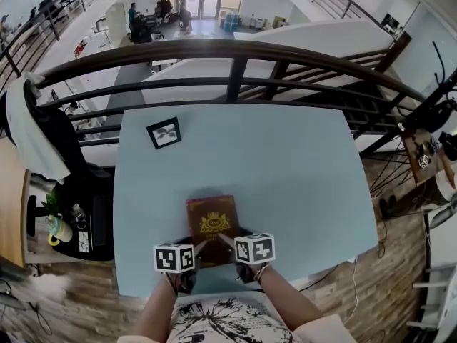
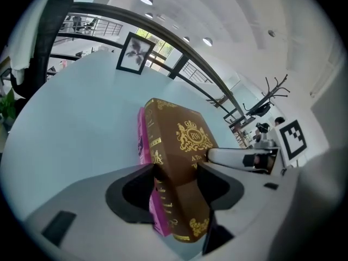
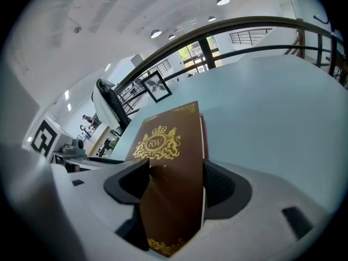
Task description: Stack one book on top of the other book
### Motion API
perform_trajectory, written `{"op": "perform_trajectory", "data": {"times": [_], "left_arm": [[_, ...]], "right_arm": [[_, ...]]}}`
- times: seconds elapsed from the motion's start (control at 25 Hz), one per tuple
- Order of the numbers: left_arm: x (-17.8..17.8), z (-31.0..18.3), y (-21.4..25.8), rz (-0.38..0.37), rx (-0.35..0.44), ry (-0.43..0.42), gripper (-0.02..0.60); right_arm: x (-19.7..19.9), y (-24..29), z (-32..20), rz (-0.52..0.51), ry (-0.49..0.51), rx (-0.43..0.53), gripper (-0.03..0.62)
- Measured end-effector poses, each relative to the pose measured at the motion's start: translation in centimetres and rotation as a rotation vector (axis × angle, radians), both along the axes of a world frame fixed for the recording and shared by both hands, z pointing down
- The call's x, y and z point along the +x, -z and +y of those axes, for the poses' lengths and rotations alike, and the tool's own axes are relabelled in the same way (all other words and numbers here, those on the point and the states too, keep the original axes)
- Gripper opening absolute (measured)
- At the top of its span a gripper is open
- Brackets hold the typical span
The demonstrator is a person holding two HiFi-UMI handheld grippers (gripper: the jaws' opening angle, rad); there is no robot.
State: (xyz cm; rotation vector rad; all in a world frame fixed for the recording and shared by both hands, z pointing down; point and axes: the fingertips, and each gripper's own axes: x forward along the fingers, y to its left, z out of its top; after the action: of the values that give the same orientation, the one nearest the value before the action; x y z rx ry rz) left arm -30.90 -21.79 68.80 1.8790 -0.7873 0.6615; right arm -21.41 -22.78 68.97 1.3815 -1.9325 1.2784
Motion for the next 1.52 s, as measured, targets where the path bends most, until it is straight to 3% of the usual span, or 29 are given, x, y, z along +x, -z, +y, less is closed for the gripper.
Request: {"op": "perform_trajectory", "data": {"times": [0.44,0.64,0.72,0.88,1.0,1.32,1.52], "left_arm": [[-0.2,-0.4,0.3,-0.005,0.039,-0.022,0.235],[-1.1,-1.3,3.0,-0.046,0.143,0.012,0.216],[-1.6,-1.8,4.7,-0.052,0.194,0.04,0.169],[-2.0,-2.4,8.6,-0.052,0.318,0.089,0.059],[-1.8,-2.5,12.5,-0.03,0.419,0.117,0.027],[0.1,-1.1,23.5,-0.007,0.846,0.042,0.014],[0.4,-0.2,30.5,0.057,1.063,0.074,0.014]], "right_arm": [[0.2,-0.2,-0.2,-0.045,-0.027,0.014,0.311],[1.6,2.4,-0.6,0.1,0.007,0.116,0.246],[1.7,4.1,-0.8,0.131,0.03,0.168,0.205],[1.8,8.0,-1.1,0.152,0.055,0.286,0.097],[2.1,11.9,-1.4,0.133,0.049,0.399,-0.003],[1.9,21.4,-0.5,0.163,0.114,0.699,-0.006],[1.8,27.5,0.7,0.181,0.13,0.917,-0.006]]}}
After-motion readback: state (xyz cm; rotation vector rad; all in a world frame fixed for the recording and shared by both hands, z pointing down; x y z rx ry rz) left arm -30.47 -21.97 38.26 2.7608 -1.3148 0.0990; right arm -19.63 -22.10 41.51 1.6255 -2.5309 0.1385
